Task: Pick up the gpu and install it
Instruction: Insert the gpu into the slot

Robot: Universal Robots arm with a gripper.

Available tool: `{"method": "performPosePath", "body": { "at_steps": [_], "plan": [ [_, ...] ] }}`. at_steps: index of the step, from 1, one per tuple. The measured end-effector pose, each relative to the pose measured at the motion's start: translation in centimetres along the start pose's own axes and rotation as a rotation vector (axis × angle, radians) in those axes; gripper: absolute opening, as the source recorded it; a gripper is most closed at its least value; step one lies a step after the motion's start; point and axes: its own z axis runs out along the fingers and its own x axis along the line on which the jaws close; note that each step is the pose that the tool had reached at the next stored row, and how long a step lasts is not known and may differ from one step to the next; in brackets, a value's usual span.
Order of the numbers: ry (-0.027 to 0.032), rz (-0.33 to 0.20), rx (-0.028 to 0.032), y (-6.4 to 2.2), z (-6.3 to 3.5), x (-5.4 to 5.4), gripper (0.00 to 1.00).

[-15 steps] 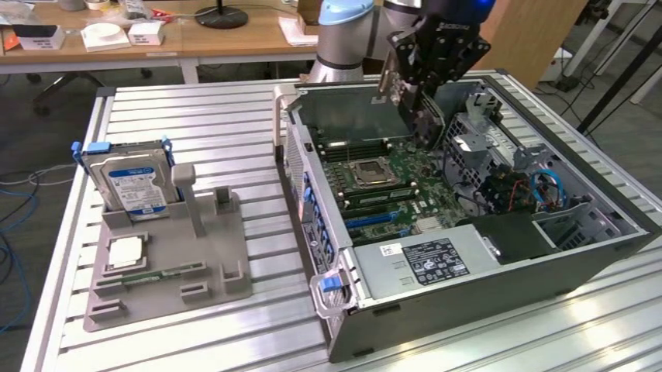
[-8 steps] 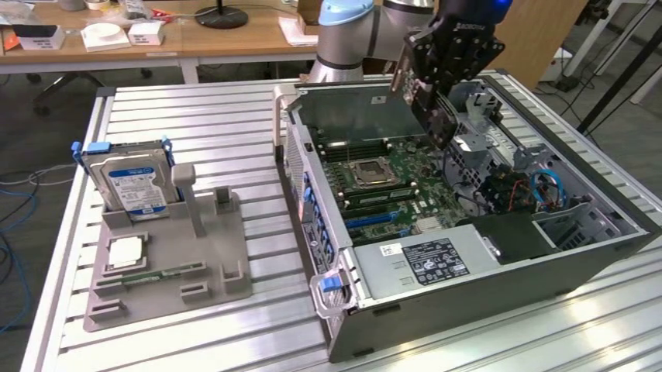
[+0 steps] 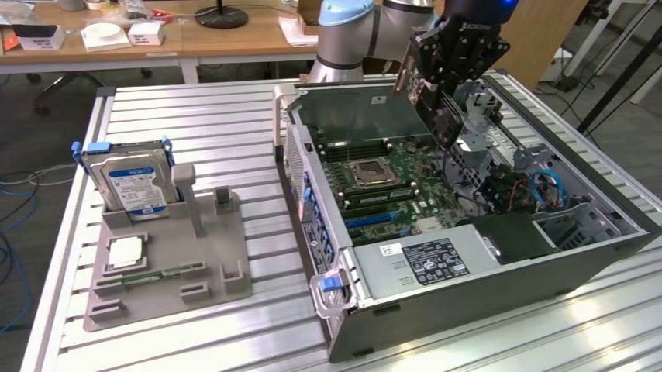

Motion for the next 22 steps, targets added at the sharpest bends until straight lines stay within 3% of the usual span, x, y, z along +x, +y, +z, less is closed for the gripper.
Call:
{"method": "performPosePath", "body": {
  "at_steps": [22],
  "plan": [
    [0.0006,-0.013,0.0003,0.0,0.06,0.0,0.26]
  ]
}}
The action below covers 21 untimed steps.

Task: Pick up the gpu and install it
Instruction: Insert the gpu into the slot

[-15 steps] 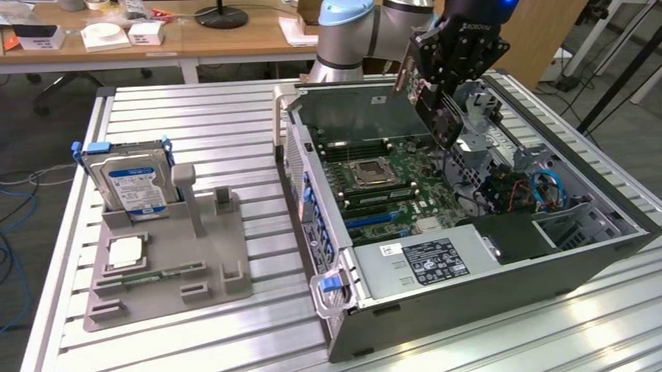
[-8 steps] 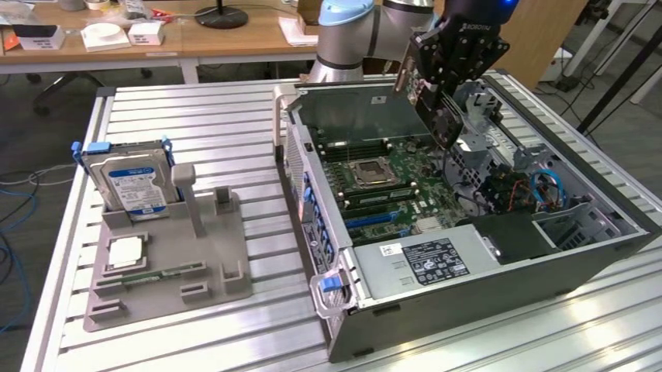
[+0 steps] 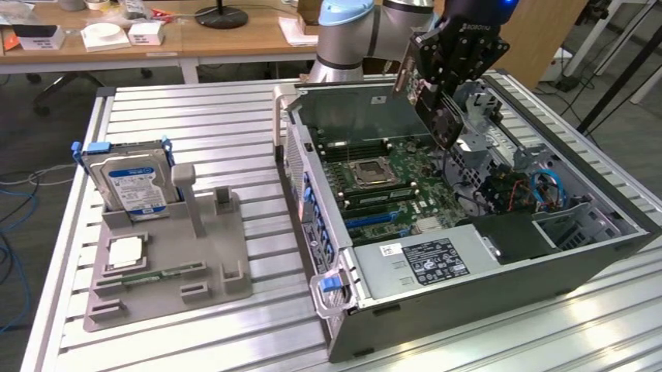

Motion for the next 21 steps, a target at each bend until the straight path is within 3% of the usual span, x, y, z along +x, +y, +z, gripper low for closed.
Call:
{"method": "performPosePath", "body": {
  "at_steps": [21],
  "plan": [
    [0.0024,-0.053,0.0013,0.0,0.04,0.0,0.26]
  ]
}}
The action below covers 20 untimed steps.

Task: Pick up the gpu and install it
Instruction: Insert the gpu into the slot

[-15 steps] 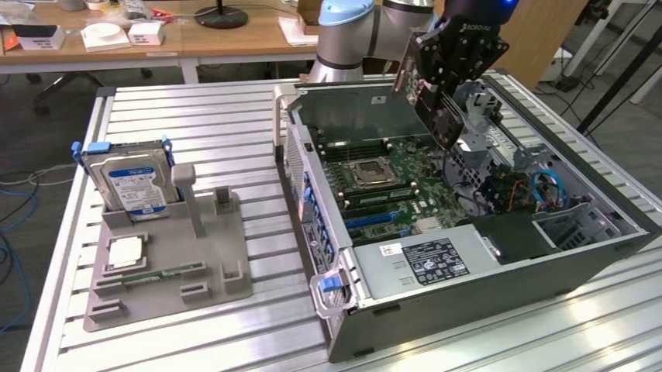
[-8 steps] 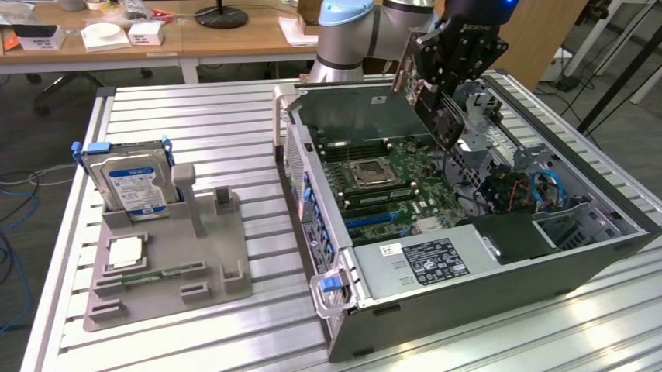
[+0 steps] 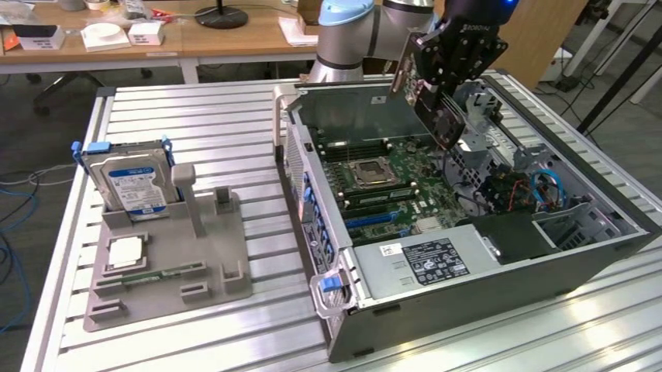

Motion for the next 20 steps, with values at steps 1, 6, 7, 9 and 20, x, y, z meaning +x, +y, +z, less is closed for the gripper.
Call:
{"method": "performPosePath", "body": {
  "at_steps": [1,6,7,9,20],
  "plan": [
    [0.0,-0.002,0.0,0.0,0.0,0.0,0.26],
    [0.0005,-0.013,0.0003,0.0,0.01,0.0,0.26],
    [0.0006,-0.015,0.0003,0.0,0.01,0.0,0.26],
    [0.0009,-0.021,0.0005,0.0,0.01,0.0,0.26],
    [0.0027,-0.062,0.0015,0.0,0.03,0.0,0.26]
  ]
}}
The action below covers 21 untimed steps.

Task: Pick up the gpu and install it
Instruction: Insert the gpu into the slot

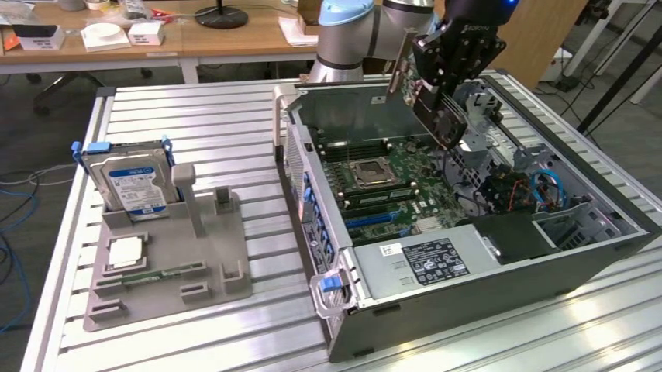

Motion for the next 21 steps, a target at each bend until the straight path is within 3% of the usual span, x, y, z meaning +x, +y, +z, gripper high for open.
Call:
{"method": "performPosePath", "body": {
  "at_steps": [21],
  "plan": [
    [0.0034,-0.077,0.0018,0.0,0.03,0.0,0.26]
  ]
}}
